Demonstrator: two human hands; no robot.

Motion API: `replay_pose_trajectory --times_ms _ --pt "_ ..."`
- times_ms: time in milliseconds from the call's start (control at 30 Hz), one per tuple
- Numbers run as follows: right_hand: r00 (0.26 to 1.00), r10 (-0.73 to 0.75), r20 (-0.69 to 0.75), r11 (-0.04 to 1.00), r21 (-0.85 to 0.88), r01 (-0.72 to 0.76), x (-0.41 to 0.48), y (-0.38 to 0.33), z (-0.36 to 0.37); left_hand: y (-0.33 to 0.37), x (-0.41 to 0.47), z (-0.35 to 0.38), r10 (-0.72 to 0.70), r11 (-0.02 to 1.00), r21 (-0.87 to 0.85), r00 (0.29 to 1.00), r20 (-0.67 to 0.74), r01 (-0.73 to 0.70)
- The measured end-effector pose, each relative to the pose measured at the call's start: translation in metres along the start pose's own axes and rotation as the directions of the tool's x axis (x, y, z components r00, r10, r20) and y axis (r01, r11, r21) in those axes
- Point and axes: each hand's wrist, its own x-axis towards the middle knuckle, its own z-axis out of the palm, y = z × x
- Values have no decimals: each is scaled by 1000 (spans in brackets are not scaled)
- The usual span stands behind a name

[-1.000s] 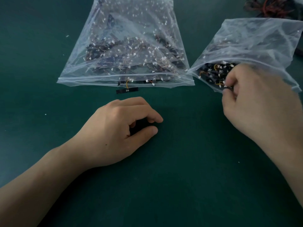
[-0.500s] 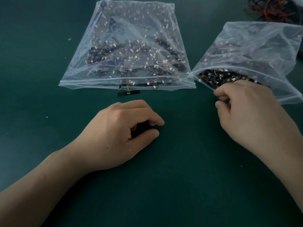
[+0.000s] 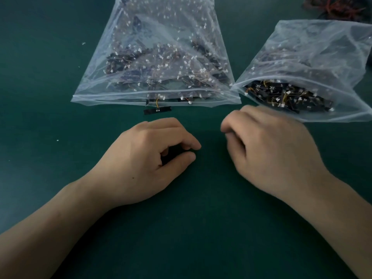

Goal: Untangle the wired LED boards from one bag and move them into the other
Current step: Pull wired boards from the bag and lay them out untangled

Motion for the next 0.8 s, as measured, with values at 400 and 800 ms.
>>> replay_pose_trajectory --times_ms 400,800 --pt "998 -47 36 968 249 37 7 4 14 -3 8 0 -326 872 324 929 -172 366" --pt "979 14 205 988 146 -44 31 -7 25 -3 30 11 -263 891 350 957 -126 291"
